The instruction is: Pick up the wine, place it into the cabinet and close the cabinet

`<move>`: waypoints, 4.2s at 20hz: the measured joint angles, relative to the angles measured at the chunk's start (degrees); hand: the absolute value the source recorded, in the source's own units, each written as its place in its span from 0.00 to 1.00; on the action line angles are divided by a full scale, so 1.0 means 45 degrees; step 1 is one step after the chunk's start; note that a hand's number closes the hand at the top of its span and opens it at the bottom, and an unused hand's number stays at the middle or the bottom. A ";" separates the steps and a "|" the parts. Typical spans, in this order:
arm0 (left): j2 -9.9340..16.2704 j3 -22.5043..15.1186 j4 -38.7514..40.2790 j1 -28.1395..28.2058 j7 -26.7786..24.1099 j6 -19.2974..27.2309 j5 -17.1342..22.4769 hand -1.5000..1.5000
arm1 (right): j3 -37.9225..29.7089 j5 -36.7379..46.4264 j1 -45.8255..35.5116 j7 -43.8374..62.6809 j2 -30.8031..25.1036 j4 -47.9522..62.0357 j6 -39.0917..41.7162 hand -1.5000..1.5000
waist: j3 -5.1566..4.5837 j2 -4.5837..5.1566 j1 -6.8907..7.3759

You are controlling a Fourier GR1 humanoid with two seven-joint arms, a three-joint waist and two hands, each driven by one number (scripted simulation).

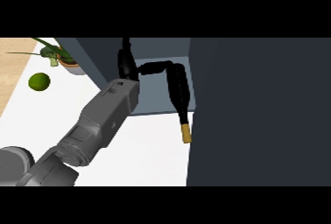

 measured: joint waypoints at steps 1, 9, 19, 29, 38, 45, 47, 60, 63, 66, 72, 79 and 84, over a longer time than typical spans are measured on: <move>-0.0012 0.0052 0.0013 -0.0008 -0.0134 0.0039 -0.0008 0.00 | 0.0007 0.0002 0.0025 -0.0012 -0.0028 -0.0004 0.0046 0.00 | 0.0002 0.0004 0.0002; -0.0054 0.0122 -0.0406 0.0104 -0.0925 -0.1534 -0.0276 0.00 | 0.0228 0.0039 0.0365 -0.0131 0.0117 -0.0065 -0.0014 0.00 | -0.0015 0.0020 0.0145; -0.0289 0.0539 -0.2106 0.0785 -0.1852 -0.2689 -0.0238 0.00 | -0.0087 -0.0004 0.0917 -0.0322 0.0080 -0.0122 0.0075 0.00 | -0.0010 -0.0192 0.0641; -0.0273 -0.0002 -0.5502 0.2614 -0.1203 -0.2680 -0.0559 0.00 | -0.0043 0.0024 0.1144 -0.0330 0.0083 -0.0193 -0.0079 0.00 | -0.0012 -0.0365 0.1029; 0.0072 -0.1320 -1.0067 0.5796 -0.0244 -0.2320 -0.1036 0.00 | 0.0081 0.0095 0.0817 -0.0001 0.0089 -0.0207 -0.0418 0.00 | -0.0016 -0.0391 0.1189; 0.0499 -0.2451 -1.3878 0.8455 0.0531 -0.1593 -0.1471 0.00 | 0.0323 0.0157 0.0585 0.0189 0.0040 -0.0243 -0.0624 0.00 | -0.0019 -0.0350 0.1093; 0.0578 -0.2808 -1.4945 0.9052 0.0781 -0.1212 -0.1702 0.00 | 0.0338 0.0178 0.0324 0.0290 0.0031 -0.0228 -0.0688 0.00 | -0.0017 -0.0331 0.1074; 0.2232 -0.4459 -2.0187 1.3765 0.0716 -0.0453 -0.2782 0.00 | 0.1215 0.0147 0.0748 0.0588 -0.1511 -0.0170 0.1092 1.00 | -0.0013 -0.0297 0.0988; 0.2780 -0.4516 -2.1028 1.4625 0.0532 -0.0519 -0.2875 0.00 | 0.2314 0.0107 0.0740 0.0900 -0.1663 -0.0156 0.1515 1.00 | -0.0025 -0.0292 0.1052; 0.3377 -0.4458 -2.1738 1.5487 0.0306 -0.0726 -0.2873 0.00 | 0.2676 0.0045 0.0892 0.0924 -0.1841 -0.0241 0.1703 1.00 | -0.0038 -0.0301 0.1036; 0.4832 -0.3723 -2.2922 1.7117 -0.0118 -0.1619 -0.2404 0.00 | 0.3044 0.0107 0.0587 0.1071 -0.1921 -0.0260 0.1723 1.00 | -0.0063 -0.0320 0.1090; 0.6126 -0.2279 -2.4151 1.8354 -0.0226 -0.2676 -0.1350 0.00 | 0.3282 0.0277 -0.0345 0.1940 -0.1409 -0.0066 0.1270 1.00 | -0.0093 -0.0312 0.1334; 0.6722 -0.1582 -2.4625 1.9115 -0.0404 -0.3368 -0.0823 0.00 | 0.3844 0.0612 -0.1624 0.2894 -0.0407 0.0419 0.0642 1.00 | -0.0113 -0.0308 0.1573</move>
